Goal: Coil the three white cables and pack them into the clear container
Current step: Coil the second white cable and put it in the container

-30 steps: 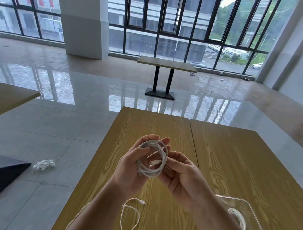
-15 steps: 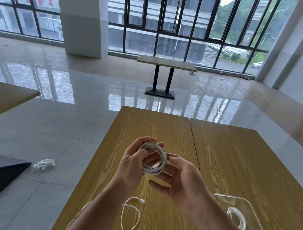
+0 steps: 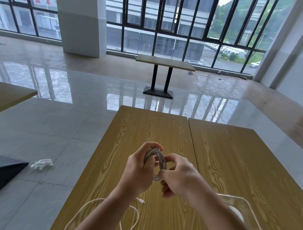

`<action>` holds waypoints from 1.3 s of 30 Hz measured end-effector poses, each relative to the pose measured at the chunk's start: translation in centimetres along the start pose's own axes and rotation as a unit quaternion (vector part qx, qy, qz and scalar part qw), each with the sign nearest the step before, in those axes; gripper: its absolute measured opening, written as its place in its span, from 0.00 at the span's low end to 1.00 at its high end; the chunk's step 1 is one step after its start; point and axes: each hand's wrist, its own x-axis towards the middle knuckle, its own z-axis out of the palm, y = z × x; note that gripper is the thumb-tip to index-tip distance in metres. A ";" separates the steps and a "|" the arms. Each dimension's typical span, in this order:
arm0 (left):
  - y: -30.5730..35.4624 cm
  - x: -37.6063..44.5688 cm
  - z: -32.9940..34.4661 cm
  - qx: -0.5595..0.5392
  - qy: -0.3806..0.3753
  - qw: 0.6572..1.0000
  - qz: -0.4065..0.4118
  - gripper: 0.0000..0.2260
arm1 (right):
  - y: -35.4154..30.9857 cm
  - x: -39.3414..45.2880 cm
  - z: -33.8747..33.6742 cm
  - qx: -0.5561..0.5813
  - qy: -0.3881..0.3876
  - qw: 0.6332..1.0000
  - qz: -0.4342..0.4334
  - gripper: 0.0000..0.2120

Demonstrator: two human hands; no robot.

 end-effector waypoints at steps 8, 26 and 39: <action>-0.6 0.7 -1.2 -0.128 0.034 0.985 -0.114 0.21 | 0.9 -0.4 -0.8 0.121 -0.070 0.990 -0.026 0.20; 1.8 0.7 -0.9 -0.261 -0.043 0.956 -0.124 0.12 | 1.9 1.1 -0.8 0.348 -0.067 0.933 -0.063 0.14; 0.5 0.2 -3.0 -0.219 0.022 0.948 -0.231 0.10 | 3.3 1.7 -1.5 0.344 -0.003 0.937 -0.061 0.13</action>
